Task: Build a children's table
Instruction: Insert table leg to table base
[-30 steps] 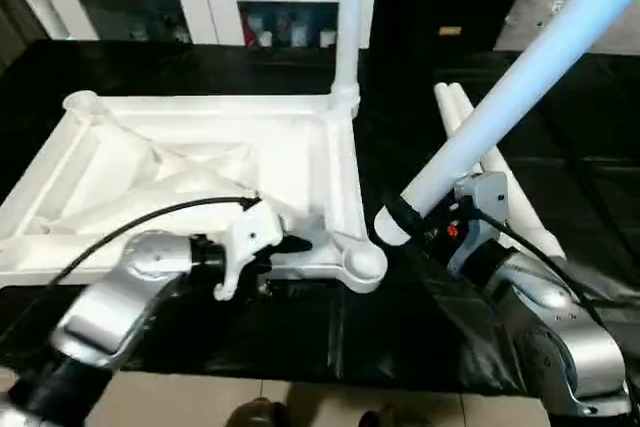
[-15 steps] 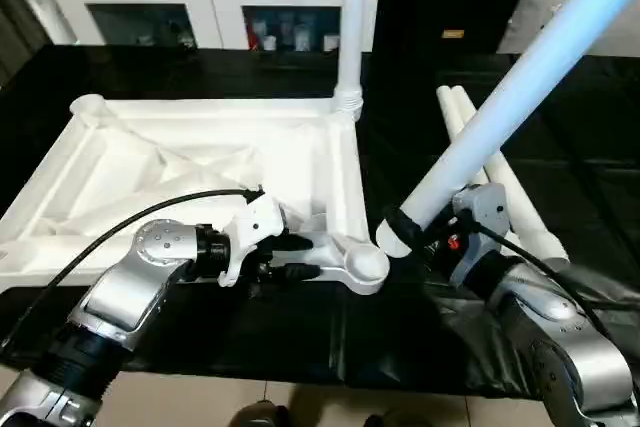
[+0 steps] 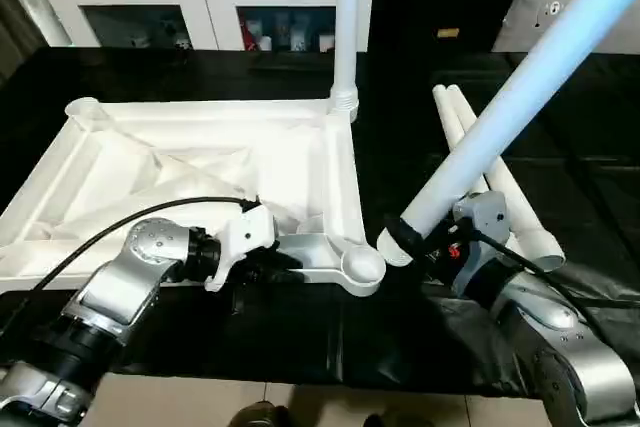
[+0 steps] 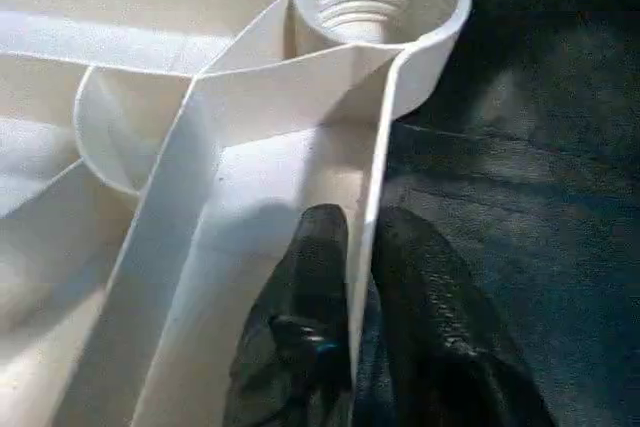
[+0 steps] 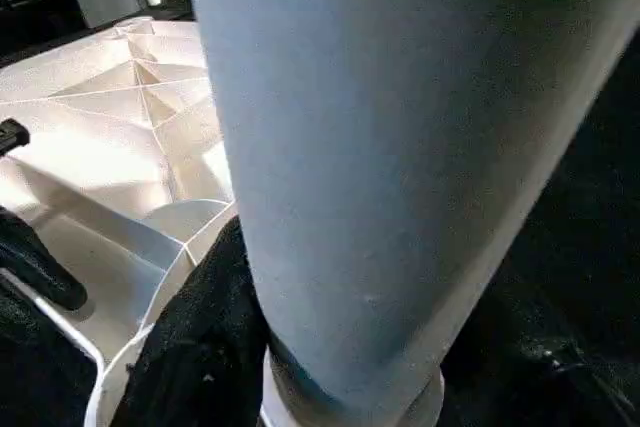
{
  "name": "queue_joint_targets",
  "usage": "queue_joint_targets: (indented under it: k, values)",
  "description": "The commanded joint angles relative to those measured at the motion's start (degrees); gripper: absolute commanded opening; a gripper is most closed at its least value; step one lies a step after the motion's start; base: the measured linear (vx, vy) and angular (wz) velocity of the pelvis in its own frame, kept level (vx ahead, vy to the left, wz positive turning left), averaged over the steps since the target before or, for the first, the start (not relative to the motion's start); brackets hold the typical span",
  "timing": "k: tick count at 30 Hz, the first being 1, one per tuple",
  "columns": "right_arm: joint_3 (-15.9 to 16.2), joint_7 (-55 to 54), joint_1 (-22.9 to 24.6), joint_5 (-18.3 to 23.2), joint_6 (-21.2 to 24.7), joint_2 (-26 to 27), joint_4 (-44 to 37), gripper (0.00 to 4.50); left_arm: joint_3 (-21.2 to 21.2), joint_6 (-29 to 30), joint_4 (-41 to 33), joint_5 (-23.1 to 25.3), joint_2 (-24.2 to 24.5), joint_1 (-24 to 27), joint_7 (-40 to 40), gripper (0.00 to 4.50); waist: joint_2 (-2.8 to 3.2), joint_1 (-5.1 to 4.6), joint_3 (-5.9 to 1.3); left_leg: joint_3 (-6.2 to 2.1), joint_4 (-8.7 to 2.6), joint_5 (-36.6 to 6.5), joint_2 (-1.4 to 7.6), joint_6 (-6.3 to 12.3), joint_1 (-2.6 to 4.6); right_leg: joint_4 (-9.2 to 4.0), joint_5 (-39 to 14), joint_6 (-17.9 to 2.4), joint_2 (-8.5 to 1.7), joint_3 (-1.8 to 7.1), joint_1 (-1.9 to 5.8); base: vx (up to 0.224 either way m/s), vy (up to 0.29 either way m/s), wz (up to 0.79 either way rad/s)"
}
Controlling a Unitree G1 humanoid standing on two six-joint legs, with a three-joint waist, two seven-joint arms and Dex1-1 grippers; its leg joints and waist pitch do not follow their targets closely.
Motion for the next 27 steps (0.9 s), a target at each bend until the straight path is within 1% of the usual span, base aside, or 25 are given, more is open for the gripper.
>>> queue_joint_targets:
  k: [1, 2, 3, 4, 5, 7, 8, 11, 12, 13, 14, 15, 16, 17, 18, 19, 20, 21, 22, 23, 24, 25, 26, 27]
  values:
    - [0.61, 0.16, -0.16, 0.94, 0.87, -0.04, -2.25, 1.90, -0.79, -1.72, 1.61, 2.24, -0.24, -0.92, 1.46, 0.27, -0.23, -0.06, -3.14, -2.59, -4.56, -11.59, 6.34, 2.71, 0.97, -5.16, -12.30, -11.09, -8.17, 4.54, 2.06, 0.000, 0.000, 0.00]
    - [0.64, 0.23, -0.32, 0.99, 0.97, -0.08, -2.25, 1.90, -1.07, -2.09, 1.92, 2.72, -0.26, -1.04, 1.42, 0.27, -0.38, -0.14, -2.97, -2.59, -4.68, -12.34, 6.38, 2.51, 1.00, -5.29, -13.54, -10.77, -8.14, 4.56, 1.94, 0.000, 0.000, 0.00]
    - [0.65, 0.38, -0.71, 1.03, 1.12, -0.17, -2.16, 1.90, -1.47, -2.58, 2.40, 3.36, -0.24, -1.22, 1.32, 0.27, -0.36, -0.12, -2.92, -2.58, -4.68, -12.69, 6.33, 2.42, 1.01, -5.34, -14.33, -10.61, -8.17, 4.61, 1.90, 0.000, 0.000, 0.00]
    - [0.65, 0.47, -0.90, 1.05, 1.17, -0.23, -2.11, 1.90, -1.68, -2.86, 2.59, 3.70, -0.21, -1.26, 1.37, 0.14, -0.49, -0.09, -2.88, -2.56, -4.69, -12.95, 6.30, 2.28, 1.10, -5.44, -15.53, -10.31, -8.24, 4.66, 1.84, 0.000, 0.000, 0.00]
    - [0.64, 0.51, -1.00, 1.06, 1.19, -0.26, -2.08, 1.90, -1.78, -3.00, 2.69, 3.87, -0.20, -1.28, 1.41, 0.06, -0.41, -0.08, -2.89, -2.60, -4.70, -12.97, 6.37, 2.08, 1.08, -5.44, -15.92, -10.12, -8.33, 4.69, 1.83, 0.000, 0.000, 0.00]
    - [0.59, 0.59, -1.33, 1.12, 1.29, -0.29, -1.98, 1.90, -1.71, -3.46, 3.06, 4.15, -0.40, -1.36, 1.48, 0.03, -0.48, -0.20, -2.95, -2.64, -4.76, -12.67, 6.38, 2.14, 0.92, -5.39, -15.57, -9.95, -8.32, 4.66, 1.92, 0.000, 0.000, 0.00]
    - [0.57, 0.70, -1.61, 1.17, 1.34, -0.34, -1.89, 1.90, -1.42, -3.50, 3.34, 4.17, -0.74, -1.51, 1.80, 0.01, -0.54, -0.22, -3.00, -2.61, -4.76, -12.39, 6.42, 2.16, 0.98, -5.30, -14.85, -10.09, -8.31, 4.66, 1.84, 0.000, 0.000, 0.00]
    - [1.22, 1.61, -3.99, 1.72, 2.38, -0.31, -0.73, 1.90, -0.57, -2.43, 7.16, 6.05, -3.20, -3.60, 6.59, 0.00, -0.63, -0.34, -3.00, -2.49, -4.60, -11.87, 6.23, 2.36, 0.98, -5.27, -14.52, -10.43, -8.26, 4.58, 1.85, 0.000, 0.000, 0.00]
    - [1.22, 1.61, -3.99, 1.72, 2.38, -0.31, -0.73, 1.90, -0.57, -2.43, 7.16, 6.05, -3.20, -3.60, 6.59, 0.00, -0.63, -0.28, -2.96, -2.48, -4.48, -12.11, 6.17, 2.35, 1.03, -5.40, -15.40, -10.30, -8.37, 4.57, 1.92, 0.000, 0.000, 0.00]
    - [1.57, 2.02, -4.89, 1.92, 2.74, -0.26, -0.47, 1.90, 1.04, 0.78, 7.69, 4.70, -5.00, -4.22, 8.24, 0.00, -0.71, -0.38, -3.00, -2.47, -4.45, -11.92, 6.17, 2.42, 0.90, -5.42, -15.51, -10.27, -8.41, 4.61, 2.02, 0.000, 0.000, 0.00]
    - [1.65, 2.16, -5.19, 1.99, 2.86, -0.29, -0.40, 1.90, 1.36, 1.31, 7.55, 4.26, -5.38, -4.37, 8.31, 0.00, -0.74, -0.33, -3.00, -2.40, -4.32, -11.10, 6.10, 2.53, 0.85, -5.55, -15.61, -10.36, -8.51, 4.59, 1.99, 0.000, 0.000, 0.00]
    - [1.76, 2.42, -5.66, 2.09, 3.02, -0.36, -0.26, 1.90, 1.73, 1.95, 7.28, 3.67, -5.89, -4.56, 8.32, 0.00, -0.85, -0.36, -3.22, -2.42, -4.22, -9.66, 6.10, 2.89, 0.62, -5.42, -14.27, -10.41, -8.48, 4.58, 2.25, 0.000, 0.000, 0.00]
    - [1.90, 2.69, -6.16, 2.10, 3.15, -0.45, -0.06, 1.90, 1.72, 2.04, 6.95, 3.34, -6.12, -4.65, 7.93, 0.00, -0.98, -0.39, -3.30, -2.42, -4.21, -8.88, 6.16, 3.14, 0.58, -5.29, -13.13, -10.49, -8.41, 4.53, 2.27, 0.000, 0.000, 0.00]
    - [2.12, 3.02, -6.60, 2.04, 3.31, -0.61, 0.20, 1.90, 1.39, 1.69, 6.57, 3.21, -6.12, -4.57, 7.21, 0.00, -0.86, -0.51, -3.50, -2.49, -4.23, -7.49, 6.23, 3.71, 0.43, -4.96, -10.47, -10.68, -8.20, 4.41, 2.30, 0.000, 0.000, 0.00]
    - [2.28, 3.28, -6.84, 1.96, 3.43, -0.73, 0.39, 1.90, 1.14, 1.30, 6.41, 3.29, -6.11, -4.46, 6.61, 0.00, -0.94, -0.69, -3.68, -2.47, -4.18, -6.42, 6.28, 4.36, 0.44, -4.67, -7.89, -11.07, -8.08, 4.31, 2.28, 0.000, 0.000, 0.00]
    - [2.60, 3.59, -6.98, 1.87, 3.55, -0.87, 0.44, 1.90, 0.79, 0.80, 6.27, 3.55, -5.93, -4.21, 6.04, 0.00, -0.90, -0.74, -3.75, -2.43, -4.12, -5.79, 6.23, 4.77, 0.41, -4.56, -6.51, -11.31, -8.04, 4.28, 2.30, 0.000, 0.000, 0.00]
    - [3.01, 4.02, -7.11, 1.77, 3.63, -1.02, 0.52, 1.90, 0.37, 0.63, 6.09, 3.88, -5.70, -3.89, 5.35, 0.00, -1.26, -0.85, -3.66, -2.24, -4.07, -5.73, 6.20, 5.53, 0.35, -4.68, -5.43, -11.51, -8.06, 4.31, 2.20, 0.000, 0.000, 0.00]
    - [3.13, 4.17, -7.20, 1.75, 3.65, -1.07, 0.61, 1.90, 0.26, 0.72, 6.15, 4.01, -5.70, -3.84, 5.12, 0.00, -1.07, -0.70, -3.59, -2.19, -4.02, -5.98, 6.10, 5.72, 0.40, -4.72, -6.10, -11.58, -8.26, 4.31, 2.24, 0.000, 0.000, 0.00]
    - [3.15, 4.18, -7.22, 1.75, 3.66, -1.07, 0.62, 1.90, 0.27, 0.75, 6.16, 4.00, -5.71, -3.84, 5.12, 0.28, -1.03, -0.68, -3.59, -2.15, -3.99, -6.04, 6.09, 5.69, 0.43, -4.81, -6.53, -11.52, -8.28, 4.30, 2.24, 0.000, 0.000, 0.00]
    - [3.33, 4.28, -7.36, 1.69, 3.67, -1.07, 0.72, 1.90, 0.34, 1.05, 6.32, 3.88, -5.83, -3.86, 5.03, 0.28, -1.20, -0.68, -3.50, -2.13, -4.02, -6.18, 6.14, 5.65, 0.37, -4.90, -7.30, -11.39, -8.30, 4.30, 2.30, 0.000, 0.000, 0.00]
    - [3.61, 4.33, -7.73, 1.79, 3.73, -1.15, 0.99, 1.90, 0.65, 1.73, 6.48, 3.87, -6.12, -3.93, 5.24, 0.55, -1.31, -0.66, -3.52, -2.12, -4.05, -6.23, 6.18, 5.52, 0.44, -4.91, -8.01, -11.22, -8.24, 4.27, 2.28, 0.000, 0.000, 0.00]
    - [3.72, 4.35, -7.91, 1.87, 3.75, -1.21, 1.12, 1.90, 0.78, 2.05, 6.48, 3.86, -6.20, -3.96, 5.40, 0.55, -1.41, -0.69, -3.50, -2.12, -4.11, -6.37, 6.24, 5.43, 0.47, -4.92, -8.47, -11.18, -8.20, 4.24, 2.23, 0.000, 0.000, 0.00]
    - [3.75, 4.35, -7.95, 1.90, 3.75, -1.22, 1.15, 1.90, 0.81, 2.15, 6.47, 3.85, -6.21, -3.97, 5.45, 0.62, -1.27, -0.69, -3.45, -2.18, -4.17, -6.82, 6.31, 5.17, 0.57, -4.93, -9.23, -11.16, -8.16, 4.24, 2.11, 0.000, 0.000, 0.00]
    - [3.77, 4.38, -8.11, 1.95, 3.76, -1.26, 1.31, 1.90, 0.91, 2.05, 6.54, 4.09, -6.24, -4.04, 5.97, 0.71, -1.54, -0.79, -3.37, -2.14, -4.24, -7.59, 6.30, 4.85, 0.58, -5.09, -10.32, -11.14, -8.14, 4.26, 2.11, 0.000, 0.000, 0.00]
